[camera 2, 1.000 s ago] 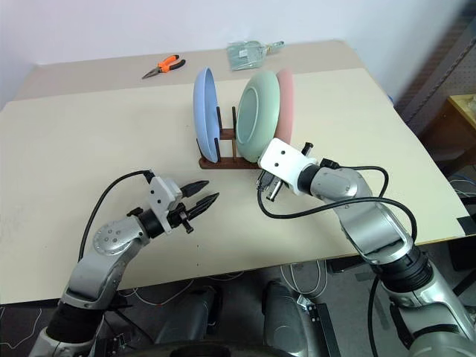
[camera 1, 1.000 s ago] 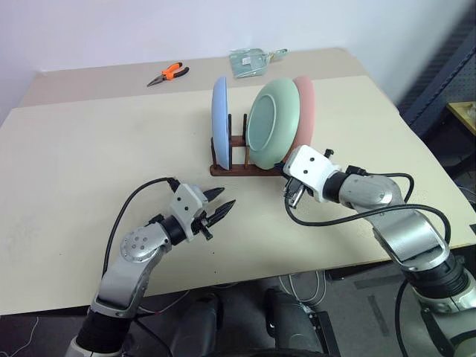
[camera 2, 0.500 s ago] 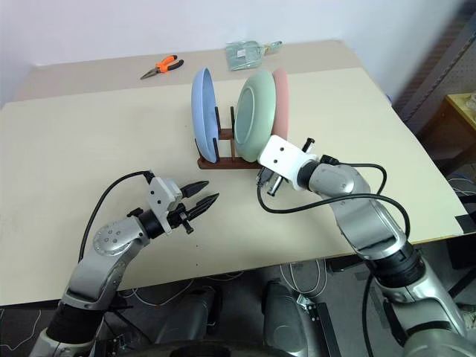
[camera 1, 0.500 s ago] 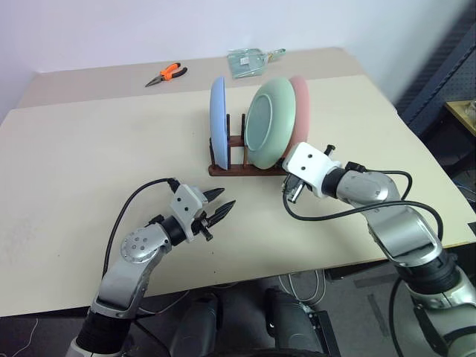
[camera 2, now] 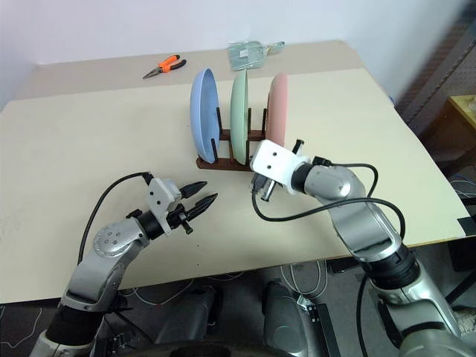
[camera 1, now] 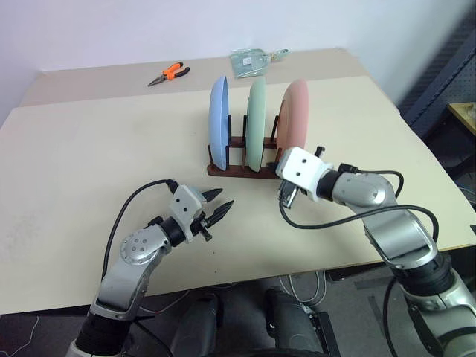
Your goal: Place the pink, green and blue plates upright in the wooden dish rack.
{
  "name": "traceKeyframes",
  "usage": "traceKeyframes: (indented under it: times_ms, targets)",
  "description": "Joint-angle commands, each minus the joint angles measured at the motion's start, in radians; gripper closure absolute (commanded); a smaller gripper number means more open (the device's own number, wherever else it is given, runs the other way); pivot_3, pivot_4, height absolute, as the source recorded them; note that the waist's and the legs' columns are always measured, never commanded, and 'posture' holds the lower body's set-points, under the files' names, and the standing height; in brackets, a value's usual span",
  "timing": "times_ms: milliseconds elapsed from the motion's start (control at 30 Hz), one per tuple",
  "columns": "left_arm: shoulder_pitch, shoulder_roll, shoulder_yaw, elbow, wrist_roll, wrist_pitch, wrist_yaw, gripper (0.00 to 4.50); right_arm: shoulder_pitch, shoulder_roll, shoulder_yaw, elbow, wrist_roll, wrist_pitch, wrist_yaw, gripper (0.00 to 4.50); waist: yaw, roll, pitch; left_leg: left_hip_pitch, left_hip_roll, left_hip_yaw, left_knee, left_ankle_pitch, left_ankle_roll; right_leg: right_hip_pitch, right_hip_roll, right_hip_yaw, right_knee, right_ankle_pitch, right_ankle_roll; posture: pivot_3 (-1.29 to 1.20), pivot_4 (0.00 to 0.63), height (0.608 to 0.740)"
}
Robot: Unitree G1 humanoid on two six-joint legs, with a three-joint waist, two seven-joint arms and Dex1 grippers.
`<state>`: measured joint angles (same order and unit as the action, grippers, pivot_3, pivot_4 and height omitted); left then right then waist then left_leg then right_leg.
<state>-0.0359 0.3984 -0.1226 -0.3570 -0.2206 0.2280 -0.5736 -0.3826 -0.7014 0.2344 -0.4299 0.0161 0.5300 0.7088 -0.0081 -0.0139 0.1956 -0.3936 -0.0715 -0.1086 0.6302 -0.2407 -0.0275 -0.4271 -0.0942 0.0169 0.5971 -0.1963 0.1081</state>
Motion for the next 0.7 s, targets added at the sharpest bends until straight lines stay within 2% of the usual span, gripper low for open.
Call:
traceKeyframes:
  times_ms: [33, 133, 233, 333, 700]
  targets:
    - [0.032, 0.032, 0.100, 0.018, 0.005, -0.022, 0.028, 2.61, 0.074, -0.025, -0.111, -0.011, 0.055, -0.063, 0.030, 4.48, -0.003, 0.000, 0.000, 0.000, 0.000, 0.000, 0.000, 0.000, 0.000, 0.000, 0.000, 0.000, 0.000, 0.000, 0.000, 0.00, 0.150, 0.739]
    - [0.078, 0.070, 0.201, 0.076, 0.002, -0.047, 0.042, 2.61, 0.141, -0.010, -0.188, 0.062, 0.087, -0.102, 0.016, 4.48, -0.007, 0.000, 0.000, 0.002, 0.001, 0.001, 0.000, 0.000, 0.000, 0.000, 0.001, 0.001, 0.001, 0.000, 0.000, 0.00, 0.150, 0.739]
    - [0.105, 0.089, 0.239, 0.114, 0.009, -0.078, 0.040, 2.61, 0.167, -0.012, -0.221, 0.122, 0.095, -0.170, 0.026, 4.48, -0.003, 0.000, 0.000, 0.002, 0.001, 0.001, 0.000, 0.000, 0.000, 0.000, 0.001, 0.000, 0.002, 0.000, 0.000, 0.00, 0.150, 0.739]
    - [0.151, 0.110, 0.292, 0.141, 0.008, -0.110, 0.034, 2.61, 0.172, 0.032, -0.271, 0.203, 0.146, -0.210, 0.022, 4.48, -0.002, -0.001, -0.001, 0.002, 0.001, 0.001, 0.000, 0.000, 0.000, 0.001, 0.001, 0.001, 0.001, 0.000, 0.000, 0.00, 0.150, 0.739]
    - [0.171, 0.066, 0.302, 0.137, 0.006, -0.122, 0.060, 2.61, 0.112, 0.109, -0.302, 0.454, 0.155, -0.360, -0.019, 4.48, -0.002, -0.001, -0.001, 0.002, 0.001, 0.001, 0.000, 0.000, 0.000, 0.001, 0.000, 0.001, 0.001, 0.000, 0.000, 0.00, 0.150, 0.739]
